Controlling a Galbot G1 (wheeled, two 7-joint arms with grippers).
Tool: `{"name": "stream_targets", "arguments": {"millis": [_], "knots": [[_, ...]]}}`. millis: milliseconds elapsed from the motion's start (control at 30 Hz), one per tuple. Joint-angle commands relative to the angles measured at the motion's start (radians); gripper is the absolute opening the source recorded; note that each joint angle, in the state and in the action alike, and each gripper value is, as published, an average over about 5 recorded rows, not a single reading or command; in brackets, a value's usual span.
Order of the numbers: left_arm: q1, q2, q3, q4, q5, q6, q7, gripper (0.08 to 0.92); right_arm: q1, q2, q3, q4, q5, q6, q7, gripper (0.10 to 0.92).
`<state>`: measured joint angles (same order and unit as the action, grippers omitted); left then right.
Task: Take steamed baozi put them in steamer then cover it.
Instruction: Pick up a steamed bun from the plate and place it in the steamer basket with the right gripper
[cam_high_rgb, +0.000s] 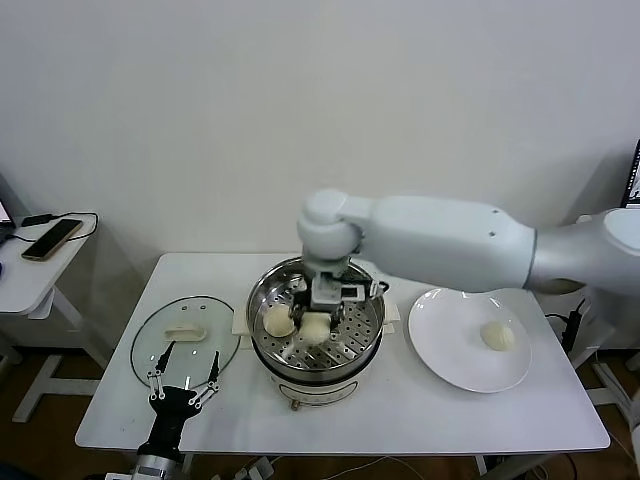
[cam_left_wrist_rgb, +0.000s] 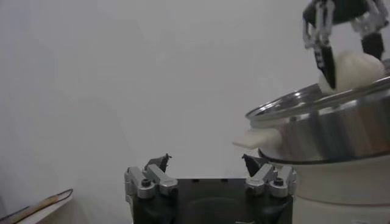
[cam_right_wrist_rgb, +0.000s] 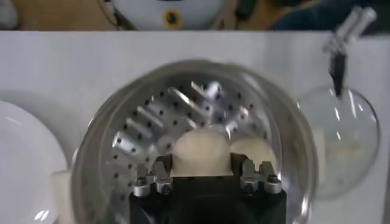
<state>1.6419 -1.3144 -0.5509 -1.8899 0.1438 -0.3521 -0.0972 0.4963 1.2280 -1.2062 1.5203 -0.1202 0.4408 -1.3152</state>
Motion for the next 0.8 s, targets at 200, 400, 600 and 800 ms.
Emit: {"name": "stream_targets", "arguments": {"millis": [200,400,600,800], "knots": [[-0.001,0.002,0.000,0.003,-0.003,-0.003,-0.002,0.823,-0.054,0.068,-0.049,-0.013,-0.067,0.041,-0.037,0.653],[-0.001,0.001,-0.002,0.004,-0.003,-0.002,-0.003,0.823,-0.050,0.059,-0.033,-0.010,-0.082,0.039,-0.032,0.692],[-0.002,0.001,-0.002,0.004,-0.003,-0.002,-0.003,0.823,-0.027,-0.012,0.065,0.003,-0.092,0.013,-0.076,0.809],[-0.008,0.001,0.003,0.002,-0.003,0.002,-0.003,0.823,-0.016,-0.194,0.218,-0.029,-0.018,-0.146,-0.154,0.822]]}}
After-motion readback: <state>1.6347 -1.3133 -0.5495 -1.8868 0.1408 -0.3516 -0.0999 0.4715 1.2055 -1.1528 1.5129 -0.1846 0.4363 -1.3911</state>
